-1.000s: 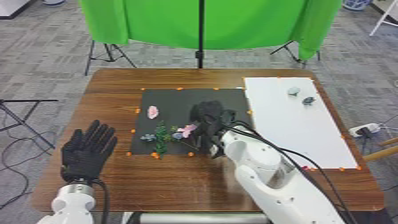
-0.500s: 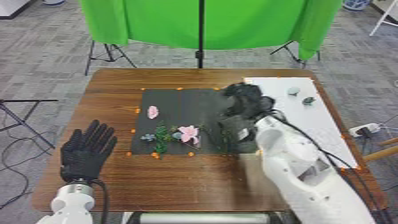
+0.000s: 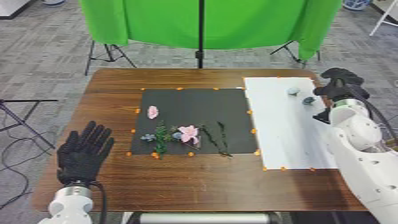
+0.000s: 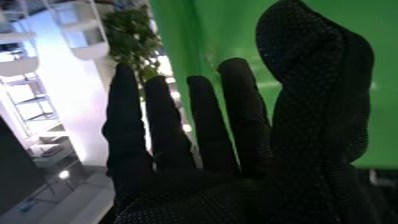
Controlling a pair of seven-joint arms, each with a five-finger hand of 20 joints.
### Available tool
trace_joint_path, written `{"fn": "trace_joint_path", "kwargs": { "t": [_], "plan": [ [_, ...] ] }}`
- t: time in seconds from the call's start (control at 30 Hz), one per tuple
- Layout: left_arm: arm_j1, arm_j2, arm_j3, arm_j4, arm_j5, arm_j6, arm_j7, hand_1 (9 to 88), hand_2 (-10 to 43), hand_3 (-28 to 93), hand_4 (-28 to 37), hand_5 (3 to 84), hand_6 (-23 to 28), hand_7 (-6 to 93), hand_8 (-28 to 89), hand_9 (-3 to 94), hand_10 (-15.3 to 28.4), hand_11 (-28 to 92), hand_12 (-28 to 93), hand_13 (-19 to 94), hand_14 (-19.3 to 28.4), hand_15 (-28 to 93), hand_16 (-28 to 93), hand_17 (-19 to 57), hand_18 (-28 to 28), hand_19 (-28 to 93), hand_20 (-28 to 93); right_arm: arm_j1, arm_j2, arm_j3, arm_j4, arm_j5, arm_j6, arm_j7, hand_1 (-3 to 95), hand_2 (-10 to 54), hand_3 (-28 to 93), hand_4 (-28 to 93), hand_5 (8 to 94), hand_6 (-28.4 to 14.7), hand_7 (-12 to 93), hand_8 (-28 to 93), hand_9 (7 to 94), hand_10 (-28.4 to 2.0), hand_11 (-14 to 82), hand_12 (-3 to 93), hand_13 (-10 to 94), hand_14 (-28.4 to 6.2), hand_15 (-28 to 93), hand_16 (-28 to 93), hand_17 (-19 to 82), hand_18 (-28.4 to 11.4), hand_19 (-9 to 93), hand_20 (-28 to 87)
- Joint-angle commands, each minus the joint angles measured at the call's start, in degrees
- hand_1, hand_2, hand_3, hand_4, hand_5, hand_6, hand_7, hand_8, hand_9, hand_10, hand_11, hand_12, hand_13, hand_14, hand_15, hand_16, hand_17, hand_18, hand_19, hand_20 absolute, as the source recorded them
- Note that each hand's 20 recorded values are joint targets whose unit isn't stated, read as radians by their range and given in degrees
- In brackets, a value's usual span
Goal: Arrange flowers
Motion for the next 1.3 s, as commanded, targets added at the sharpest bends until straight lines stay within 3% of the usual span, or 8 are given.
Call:
{"fn": "trace_joint_path", "kwargs": {
  "t": [0.03,0.37,0.5,0.57,0.6,0.8,1.13,1.3],
  "plan": [
    [0.7,-0.53,0.23,0.12,-0.04,0.11,-0.61,29.4,15.2,78,-28.3,46.2,10.7,10.7,-10,39.9,16.0,23,8,29,16.4,40,-9,-8.8,14.5,39,11,1.9,0.0,-2.8,2.9,0.2,-8.0,0.4,77.6,-9.5,-28,84,45.0,-1.6,18,-16,38.4,-11.7,10.9,10.9,31,-15.3,22,14,14,-19.7,62,23],
    [0.4,-0.5,0.48,-0.31,-0.25,1.87,-0.71,29.3,14.9,78,-28.3,46.2,10.7,11.0,-10,39.6,15.9,23,8,29,16.4,40,-9,-8.8,14.6,39,11,0.9,-2.0,-4.4,4.8,-1.9,-14.3,0.7,79.9,-9.5,-28,79,44.1,-0.7,20,-16,42.8,-10.8,13.4,12.4,39,-12.7,28,15,17,-20.2,67,27],
    [0.1,-0.64,0.5,0.19,0.39,0.52,-1.21,29.3,14.9,78,-28.3,46.4,10.8,11.1,-10,39.9,16.1,23,8,29,16.4,40,-9,-8.8,14.6,39,11,0.0,-1.9,-5.2,5.0,-2.2,-10.3,0.2,77.1,-9.5,-17,78,48.1,0.7,26,-18,49.9,-11.5,20.1,14.1,48,-10.5,41,11,20,-19.9,72,31],
    [0.1,-0.64,0.44,0.35,0.62,0.08,-1.41,29.3,14.9,78,-28.3,46.5,10.8,11.1,-10,39.9,16.1,23,8,29,16.4,40,-9,-8.8,14.6,39,11,-0.2,-2.1,-5.5,5.3,-2.8,-8.6,-0.3,57.3,-9.5,63,-10,52.7,1.4,27,-19,56.2,-11.1,24.9,15.9,52,-8.7,46,15,21,-19.6,73,32],
    [0.0,-0.62,0.46,0.32,0.56,0.19,-1.35,29.3,14.9,78,-28.3,46.4,10.8,11.1,-10,39.9,16.0,23,8,29,16.4,40,-9,-8.8,14.6,39,11,-0.3,-2.1,-5.5,5.1,-2.7,-8.7,-0.7,56.5,-9.5,70,-24,56.7,2.2,28,-19,60.1,-10.8,28.2,16.8,55,-7.3,46,22,22,-19.6,75,33],
    [-0.1,-0.73,0.34,0.53,0.87,-0.48,-1.83,29.3,15.0,78,-28.3,46.2,10.7,11.0,-10,39.8,15.9,23,8,29,16.4,40,-9,-8.8,14.6,39,11,-2.0,-0.8,-6.7,0.3,-1.6,-4.3,0.0,61.9,-9.5,64,-28,63.7,2.3,30,-12,74.9,-9.4,13.3,35.1,61,-5.6,42,32,24,-19.8,75,35],
    [0.1,-0.47,0.15,0.66,1.29,-1.36,-2.47,29.2,15.0,77,-28.3,45.8,10.4,10.8,-10,39.6,15.9,22,8,29,16.3,39,-9,-8.8,14.6,39,11,-7.8,2.1,-9.9,-18.8,0.3,-4.6,-6.7,59.5,-9.5,68,-28,63.6,1.9,28,-17,72.4,-10.3,16.2,32.9,61,-5.7,43,33,24,-20.1,76,35],
    [-0.4,-0.5,0.1,0.9,1.32,-1.28,-2.88,29.2,15.1,77,-28.3,45.7,10.5,10.6,-10,39.4,16.0,22,8,29,16.3,39,-9,-8.8,14.5,39,11,-7.1,1.4,-12.7,-21.3,-4.9,-3.5,-9.3,57.4,-9.5,71,-28,63.5,1.8,28,-18,70.9,-10.6,19.0,30.6,60,-6.1,44,32,24,-20.2,76,35]
  ]
}}
